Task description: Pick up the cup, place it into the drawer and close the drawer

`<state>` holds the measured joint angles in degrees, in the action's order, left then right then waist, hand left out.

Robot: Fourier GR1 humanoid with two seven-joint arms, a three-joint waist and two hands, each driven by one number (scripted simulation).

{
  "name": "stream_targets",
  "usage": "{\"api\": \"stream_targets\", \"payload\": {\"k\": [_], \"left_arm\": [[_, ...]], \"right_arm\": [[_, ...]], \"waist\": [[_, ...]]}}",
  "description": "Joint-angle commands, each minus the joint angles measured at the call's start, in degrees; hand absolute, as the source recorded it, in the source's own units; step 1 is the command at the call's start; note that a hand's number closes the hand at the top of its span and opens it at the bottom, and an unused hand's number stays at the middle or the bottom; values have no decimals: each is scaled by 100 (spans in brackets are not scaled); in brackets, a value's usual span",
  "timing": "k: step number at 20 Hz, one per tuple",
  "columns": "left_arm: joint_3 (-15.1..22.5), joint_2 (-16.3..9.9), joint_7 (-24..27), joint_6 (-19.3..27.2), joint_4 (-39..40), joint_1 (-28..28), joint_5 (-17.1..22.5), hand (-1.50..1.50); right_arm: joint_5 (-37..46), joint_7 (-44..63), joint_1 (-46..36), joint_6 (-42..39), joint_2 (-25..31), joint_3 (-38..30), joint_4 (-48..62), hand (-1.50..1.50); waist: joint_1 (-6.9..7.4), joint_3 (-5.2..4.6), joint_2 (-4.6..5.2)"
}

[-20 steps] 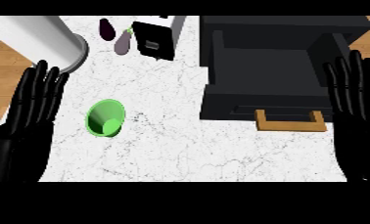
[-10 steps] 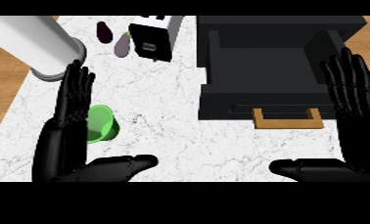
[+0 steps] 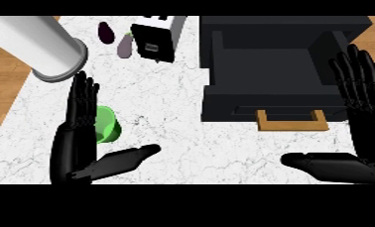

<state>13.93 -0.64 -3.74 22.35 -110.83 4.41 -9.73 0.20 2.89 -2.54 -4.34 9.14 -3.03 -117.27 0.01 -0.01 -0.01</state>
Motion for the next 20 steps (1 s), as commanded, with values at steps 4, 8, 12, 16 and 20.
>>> {"api": "stream_targets", "payload": {"k": [4, 8, 12, 16, 20], "left_arm": [[-276, -58, 123, 231, 100, 363, -230, -150], [-451, 60, 934, 478, 981, 564, -37, -150], [-1081, -214, 1343, 80, 1311, 771, 418, -150], [-1523, -246, 1563, 55, 2051, 493, 616, -150], [-1926, -302, 2329, -240, 3108, 266, 982, -150]], "right_arm": [[190, -610, 236, -113, -153, 63, 340, -150], [302, 11, 18, 37, -189, 172, -28, -150], [-199, -379, -217, -305, 137, -473, 561, -150], [277, -134, -41, -86, -131, 10, 166, -150], [252, -324, -115, -120, -186, -27, 447, -150]], "waist": [[10, 2, -1], [2, -2, 0], [14, 0, 4], [-2, -1, 1], [-3, -2, 6]]}}
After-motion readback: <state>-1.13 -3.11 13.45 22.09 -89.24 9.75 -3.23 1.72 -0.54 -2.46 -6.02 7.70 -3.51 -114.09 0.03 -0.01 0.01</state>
